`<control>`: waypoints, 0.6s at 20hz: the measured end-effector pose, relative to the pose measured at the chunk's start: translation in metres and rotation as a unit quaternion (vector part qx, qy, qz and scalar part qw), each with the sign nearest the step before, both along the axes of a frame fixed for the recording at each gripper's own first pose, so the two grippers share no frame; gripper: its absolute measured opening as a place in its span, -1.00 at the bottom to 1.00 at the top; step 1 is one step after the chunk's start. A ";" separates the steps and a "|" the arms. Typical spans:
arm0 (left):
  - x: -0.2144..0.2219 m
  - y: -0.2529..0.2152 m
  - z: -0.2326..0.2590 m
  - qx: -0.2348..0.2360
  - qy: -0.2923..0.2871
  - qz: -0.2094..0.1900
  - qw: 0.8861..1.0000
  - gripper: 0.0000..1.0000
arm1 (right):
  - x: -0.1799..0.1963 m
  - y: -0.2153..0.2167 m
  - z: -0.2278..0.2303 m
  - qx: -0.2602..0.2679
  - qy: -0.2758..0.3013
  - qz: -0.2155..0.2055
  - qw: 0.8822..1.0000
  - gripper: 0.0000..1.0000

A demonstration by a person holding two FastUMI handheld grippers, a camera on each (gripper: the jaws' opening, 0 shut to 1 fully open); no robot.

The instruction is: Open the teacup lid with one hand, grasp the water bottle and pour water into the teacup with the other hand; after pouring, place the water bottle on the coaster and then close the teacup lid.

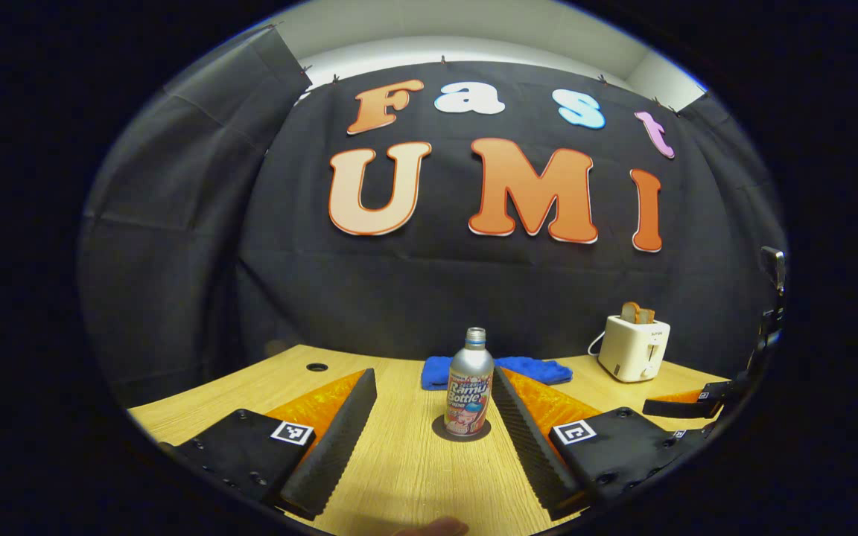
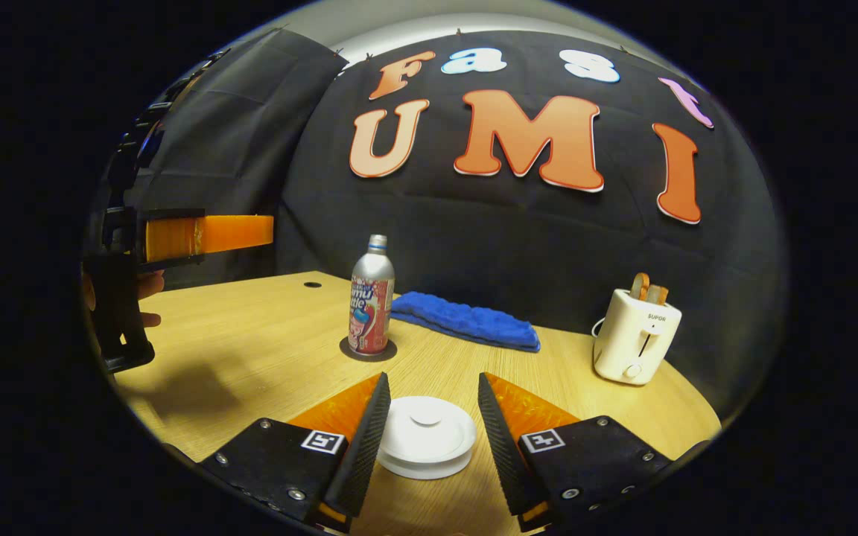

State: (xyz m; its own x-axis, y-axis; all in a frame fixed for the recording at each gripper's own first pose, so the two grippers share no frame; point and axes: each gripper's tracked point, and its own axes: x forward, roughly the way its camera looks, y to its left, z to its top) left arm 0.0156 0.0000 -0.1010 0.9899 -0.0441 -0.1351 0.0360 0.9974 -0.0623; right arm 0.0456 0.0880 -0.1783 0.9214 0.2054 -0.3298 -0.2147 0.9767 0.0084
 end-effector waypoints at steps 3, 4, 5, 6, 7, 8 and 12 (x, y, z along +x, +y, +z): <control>-0.012 -0.002 0.018 0.003 -0.021 0.000 1.000 1.00 | -0.005 -0.009 0.026 0.008 -0.032 -0.015 0.999 0.60; -0.017 -0.003 0.024 -0.001 -0.029 0.000 1.000 1.00 | -0.008 -0.013 0.034 0.013 -0.043 -0.019 0.999 0.63; -0.021 -0.003 0.028 -0.004 -0.038 0.001 0.999 1.00 | -0.012 -0.015 0.041 0.020 -0.051 -0.021 0.998 0.66; -0.024 -0.002 0.032 -0.003 -0.044 0.003 0.999 1.00 | -0.015 -0.018 0.047 0.027 -0.058 -0.026 0.998 0.67; -0.026 -0.001 0.033 0.000 -0.048 0.007 0.999 1.00 | -0.017 -0.025 0.053 0.031 -0.066 -0.035 0.997 0.66; -0.028 -0.002 0.033 0.005 -0.049 0.009 0.999 1.00 | -0.019 -0.031 0.060 0.032 -0.076 -0.044 0.996 0.65; -0.034 -0.003 0.034 0.018 -0.049 0.011 0.999 1.00 | -0.029 -0.052 0.085 0.036 -0.108 -0.076 0.991 0.65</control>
State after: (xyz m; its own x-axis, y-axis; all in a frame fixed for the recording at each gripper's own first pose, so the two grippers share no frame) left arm -0.0182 -0.0028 -0.0674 0.9991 -0.0182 -0.0378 0.0174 0.9996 -0.0227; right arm 0.0166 0.0358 -0.0932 0.9910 0.0745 -0.1112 -0.0692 0.9963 0.0501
